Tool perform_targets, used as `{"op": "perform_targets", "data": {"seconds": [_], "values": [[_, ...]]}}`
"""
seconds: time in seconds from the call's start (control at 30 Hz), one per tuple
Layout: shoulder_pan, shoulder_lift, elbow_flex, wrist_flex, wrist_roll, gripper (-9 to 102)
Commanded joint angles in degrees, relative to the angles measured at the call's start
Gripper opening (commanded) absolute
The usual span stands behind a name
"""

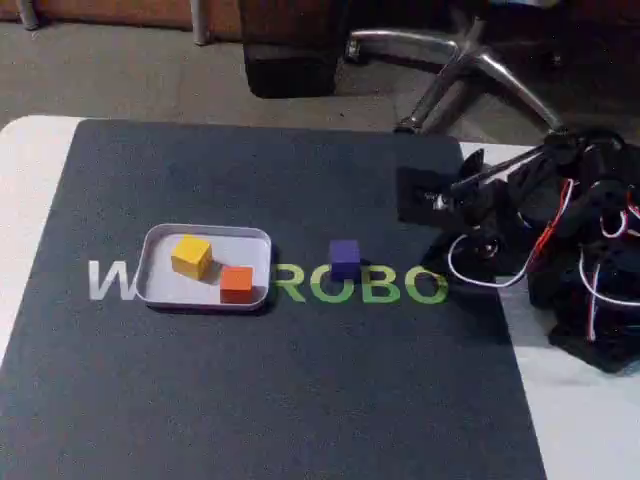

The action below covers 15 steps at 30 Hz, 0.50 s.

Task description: Move blocks one by one until all three blocks are in the tray.

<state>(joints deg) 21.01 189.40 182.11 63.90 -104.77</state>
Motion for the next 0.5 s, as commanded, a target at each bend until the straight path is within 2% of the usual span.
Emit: {"op": "perform_targets", "data": {"seconds": [0.0, 0.13, 0.33, 0.47], "values": [[-1.23, 0.18, -0.97, -2.72, 1.32, 0], [-1.67, 0.18, -3.78, -0.18, 0.53, 0], [-3.43, -0.79, -14.94, 12.48, 0.0, -1], [-4.66, -11.43, -23.73, 15.29, 0.97, -2]]}}
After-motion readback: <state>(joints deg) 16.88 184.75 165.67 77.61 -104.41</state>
